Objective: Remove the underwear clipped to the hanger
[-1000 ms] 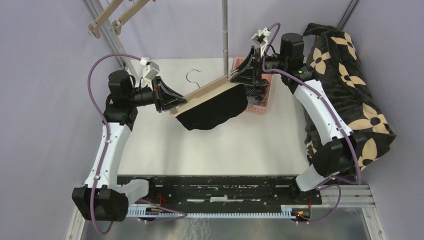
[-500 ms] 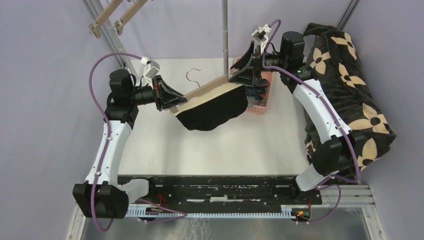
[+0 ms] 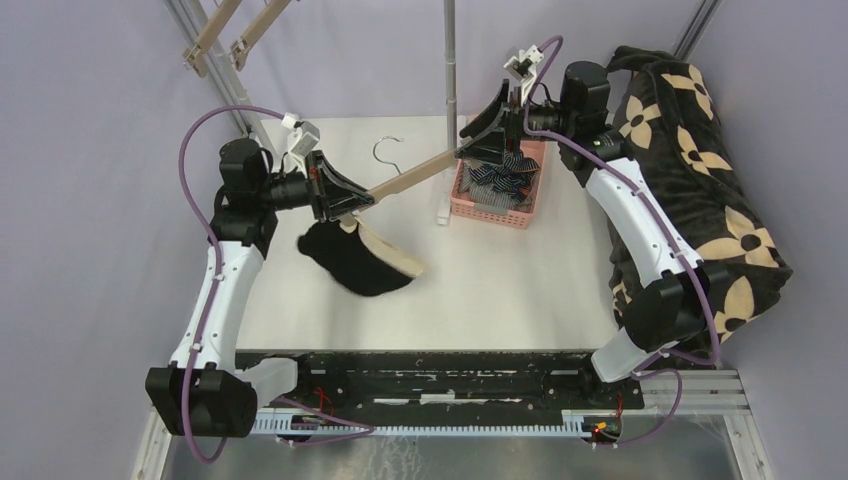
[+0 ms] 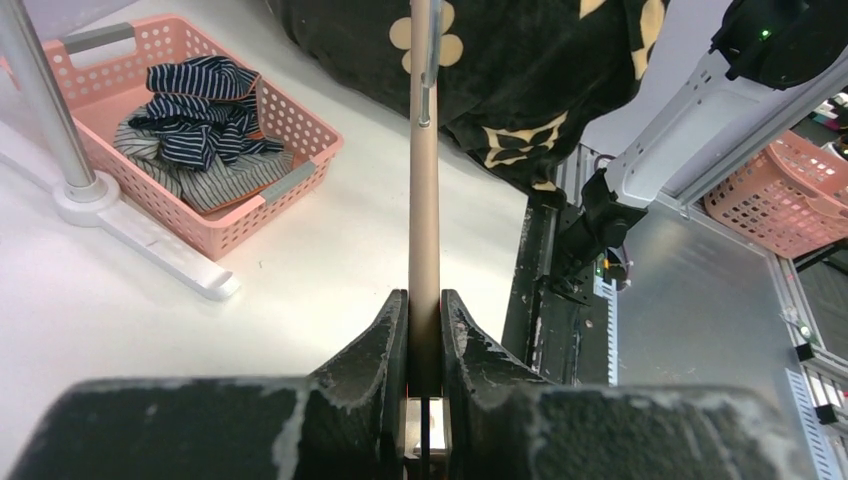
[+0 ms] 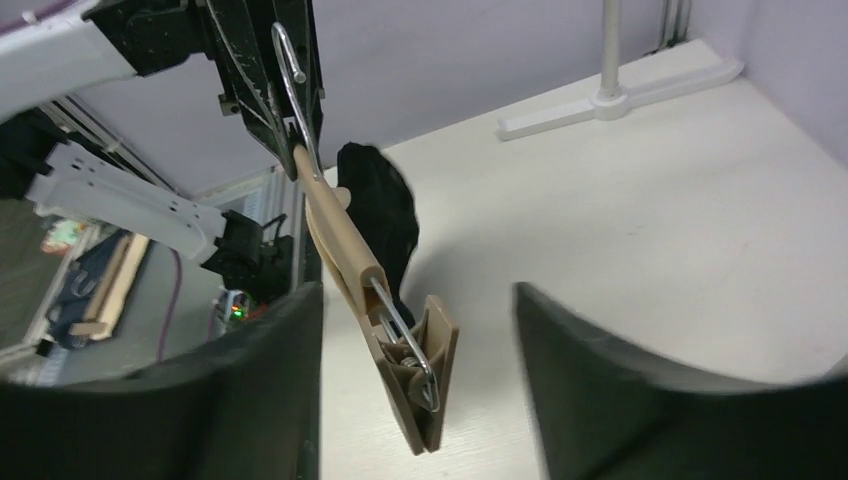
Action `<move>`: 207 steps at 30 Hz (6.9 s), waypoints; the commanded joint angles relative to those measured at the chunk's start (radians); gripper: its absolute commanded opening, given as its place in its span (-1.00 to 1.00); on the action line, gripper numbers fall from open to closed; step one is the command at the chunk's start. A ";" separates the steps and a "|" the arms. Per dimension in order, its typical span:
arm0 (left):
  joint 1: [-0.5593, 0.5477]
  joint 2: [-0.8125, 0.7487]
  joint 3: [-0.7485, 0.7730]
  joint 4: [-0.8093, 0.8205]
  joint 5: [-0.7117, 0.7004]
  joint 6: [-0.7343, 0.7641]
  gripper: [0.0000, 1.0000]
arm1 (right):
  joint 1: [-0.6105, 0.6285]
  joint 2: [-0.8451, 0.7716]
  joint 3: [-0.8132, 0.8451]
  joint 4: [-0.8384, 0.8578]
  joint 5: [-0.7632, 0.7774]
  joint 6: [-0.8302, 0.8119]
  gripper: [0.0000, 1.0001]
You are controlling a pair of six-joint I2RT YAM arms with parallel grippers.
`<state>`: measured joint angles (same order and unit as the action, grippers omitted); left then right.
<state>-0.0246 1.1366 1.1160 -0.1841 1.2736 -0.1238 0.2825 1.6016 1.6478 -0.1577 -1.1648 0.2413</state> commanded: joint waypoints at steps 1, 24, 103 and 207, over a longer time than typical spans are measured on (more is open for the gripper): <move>-0.003 -0.013 0.008 0.081 0.002 -0.069 -0.95 | 0.007 -0.035 0.012 0.030 0.065 -0.023 0.84; -0.226 0.021 -0.227 1.092 -0.349 -0.724 -0.95 | 0.154 -0.068 -0.313 1.075 0.276 0.485 1.00; -0.305 0.043 -0.354 1.012 -0.464 -0.546 0.73 | 0.193 -0.088 -0.195 0.866 0.439 0.380 -0.98; -0.340 -0.021 0.229 -0.069 -0.827 -0.080 -0.94 | 0.207 -0.215 -0.314 0.583 0.414 0.154 1.00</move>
<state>-0.3664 1.1587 1.2373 0.2504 0.6899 -0.4965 0.4843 1.4605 1.3678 0.5159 -0.7582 0.5339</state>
